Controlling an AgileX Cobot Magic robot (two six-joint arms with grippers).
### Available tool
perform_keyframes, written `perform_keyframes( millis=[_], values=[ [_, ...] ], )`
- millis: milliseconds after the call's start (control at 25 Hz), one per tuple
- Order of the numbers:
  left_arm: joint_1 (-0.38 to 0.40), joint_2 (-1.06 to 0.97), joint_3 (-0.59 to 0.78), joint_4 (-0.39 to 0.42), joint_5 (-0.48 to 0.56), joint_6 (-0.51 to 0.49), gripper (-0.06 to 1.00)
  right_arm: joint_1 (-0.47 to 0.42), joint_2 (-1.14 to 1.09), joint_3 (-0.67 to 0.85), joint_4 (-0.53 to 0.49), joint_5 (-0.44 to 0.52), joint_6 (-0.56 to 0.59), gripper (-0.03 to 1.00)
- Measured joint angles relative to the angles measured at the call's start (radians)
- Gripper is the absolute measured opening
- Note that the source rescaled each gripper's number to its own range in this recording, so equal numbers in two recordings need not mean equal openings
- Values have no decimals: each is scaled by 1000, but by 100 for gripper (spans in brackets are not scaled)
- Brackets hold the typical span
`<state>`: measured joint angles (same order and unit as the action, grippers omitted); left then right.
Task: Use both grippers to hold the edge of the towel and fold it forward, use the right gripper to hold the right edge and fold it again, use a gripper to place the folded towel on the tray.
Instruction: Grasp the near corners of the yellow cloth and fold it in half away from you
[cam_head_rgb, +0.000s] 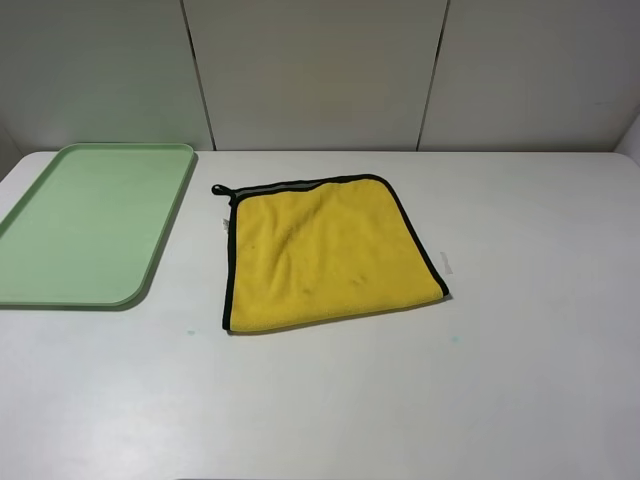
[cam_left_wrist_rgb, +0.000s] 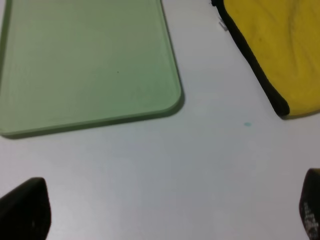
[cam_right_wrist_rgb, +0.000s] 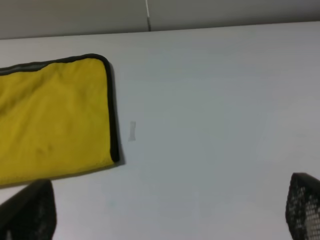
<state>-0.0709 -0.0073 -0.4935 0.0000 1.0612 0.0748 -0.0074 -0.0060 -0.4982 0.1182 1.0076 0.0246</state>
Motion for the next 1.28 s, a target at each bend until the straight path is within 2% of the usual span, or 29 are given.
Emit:
perform_keyframes(
  millis=[240,360,560,600,760,880,1080,1280],
  values=[
    [0,129,-13,-51,6,23,99,5,120,-36,81,-2,-65,100],
    [0,236,-36,-69,5,74,99,45,230,-88,120,-12,-112,100],
    [0,428,-69,-104,4,255,99,131,433,-183,127,-25,-218,100],
    [0,463,-76,-115,3,290,99,161,521,-224,127,-26,-279,100],
    [-24,573,-99,-169,-11,378,99,213,677,-293,125,-33,-408,100],
    [-53,638,-111,-179,-40,441,99,266,789,-340,126,-36,-514,100],
    [-140,736,-116,-181,-125,563,97,386,941,-357,78,-44,-695,100],
    [-235,841,-116,-184,-241,650,96,516,1102,-358,-46,-65,-835,100]
  ],
)
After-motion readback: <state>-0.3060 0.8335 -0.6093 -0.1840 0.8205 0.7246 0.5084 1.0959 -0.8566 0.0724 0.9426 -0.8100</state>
